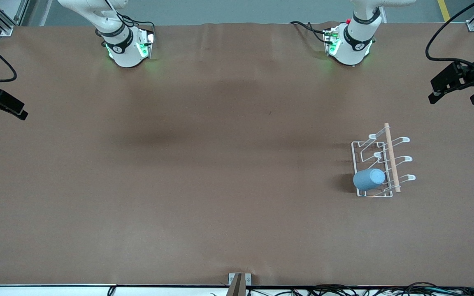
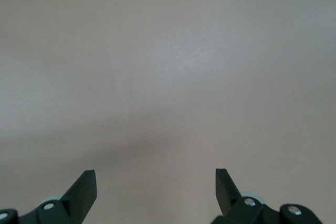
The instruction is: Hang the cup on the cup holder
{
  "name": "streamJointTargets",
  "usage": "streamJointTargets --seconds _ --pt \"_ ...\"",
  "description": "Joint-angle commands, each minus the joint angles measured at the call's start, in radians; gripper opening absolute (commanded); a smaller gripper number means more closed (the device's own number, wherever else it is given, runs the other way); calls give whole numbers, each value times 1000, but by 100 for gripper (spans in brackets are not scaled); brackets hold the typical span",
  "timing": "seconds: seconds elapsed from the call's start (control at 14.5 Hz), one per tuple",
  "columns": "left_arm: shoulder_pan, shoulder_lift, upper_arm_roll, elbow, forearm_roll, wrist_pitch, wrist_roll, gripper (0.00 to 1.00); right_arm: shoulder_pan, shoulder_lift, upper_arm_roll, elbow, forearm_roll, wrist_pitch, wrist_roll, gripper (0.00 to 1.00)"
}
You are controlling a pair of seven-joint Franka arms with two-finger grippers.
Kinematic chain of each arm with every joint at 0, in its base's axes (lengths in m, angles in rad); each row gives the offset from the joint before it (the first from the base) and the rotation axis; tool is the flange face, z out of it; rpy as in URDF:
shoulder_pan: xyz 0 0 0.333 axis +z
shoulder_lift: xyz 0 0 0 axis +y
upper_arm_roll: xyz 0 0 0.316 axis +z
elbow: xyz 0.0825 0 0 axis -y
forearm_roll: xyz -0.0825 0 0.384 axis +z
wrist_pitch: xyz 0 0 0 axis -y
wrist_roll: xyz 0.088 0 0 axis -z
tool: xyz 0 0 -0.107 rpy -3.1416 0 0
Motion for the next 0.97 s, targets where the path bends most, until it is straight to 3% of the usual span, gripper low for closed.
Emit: streamJointTargets --seconds 0.0,0.9 --pt "11 -56 -8 -92 -17 34 -12 100 11 3 -15 13 9 -2 -10 100" --pt "11 -17 -8 -103 -5 74 37 100 11 3 -15 15 9 -3 -10 100"
